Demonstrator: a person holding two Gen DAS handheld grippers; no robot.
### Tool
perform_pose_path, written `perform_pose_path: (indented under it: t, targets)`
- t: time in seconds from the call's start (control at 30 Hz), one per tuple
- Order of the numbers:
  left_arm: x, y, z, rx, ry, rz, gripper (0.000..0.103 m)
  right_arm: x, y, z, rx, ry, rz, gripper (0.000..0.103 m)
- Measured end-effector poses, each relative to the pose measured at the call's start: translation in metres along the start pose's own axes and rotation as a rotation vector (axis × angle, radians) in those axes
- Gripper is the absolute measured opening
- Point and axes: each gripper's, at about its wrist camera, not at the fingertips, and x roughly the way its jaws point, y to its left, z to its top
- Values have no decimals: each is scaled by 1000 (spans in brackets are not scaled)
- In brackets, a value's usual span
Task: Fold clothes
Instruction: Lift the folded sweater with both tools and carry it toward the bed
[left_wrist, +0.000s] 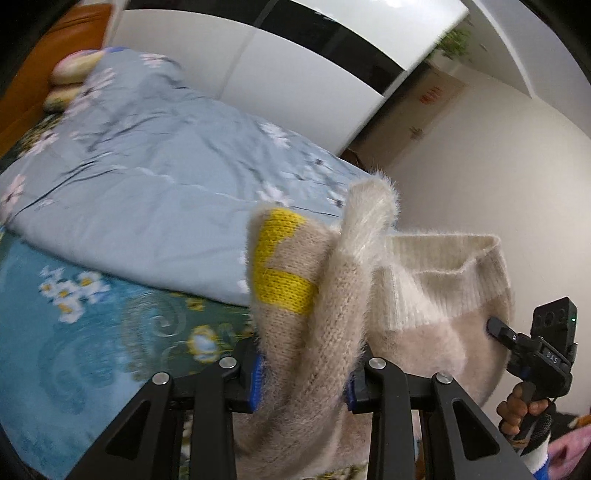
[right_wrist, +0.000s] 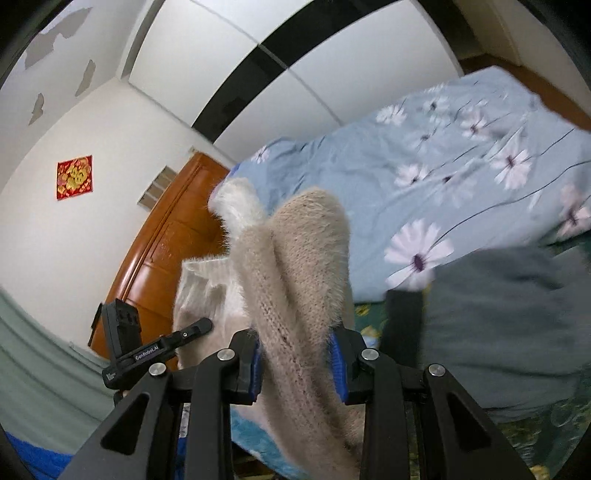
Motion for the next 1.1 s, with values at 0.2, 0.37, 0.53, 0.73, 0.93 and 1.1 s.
perform_pose_path:
  t: [0.2,0.37,0.53,0.73,0.93,1.1]
  targets:
    - [38,-67,6,84,63,-51,33,-62,-49,14,60,-55,-45,31]
    - [74,-108,4,104,143,-92,33,-91,-83,24,104,-76,-83,31]
    - [107,-127,-1,82,210,-114,33,-101,-119,35,149,-57,-111,31]
    - [146,-114,-21,-14,277,-73,33,-91,-173,40,221,-15,-135,31]
    - [168,-83,-30,-110,283,-31,34,-73,-223,29,305,17,-130,31]
    - [188,-70,-38,-113,312,13,39,-60,-261,19,389,30,-127,33]
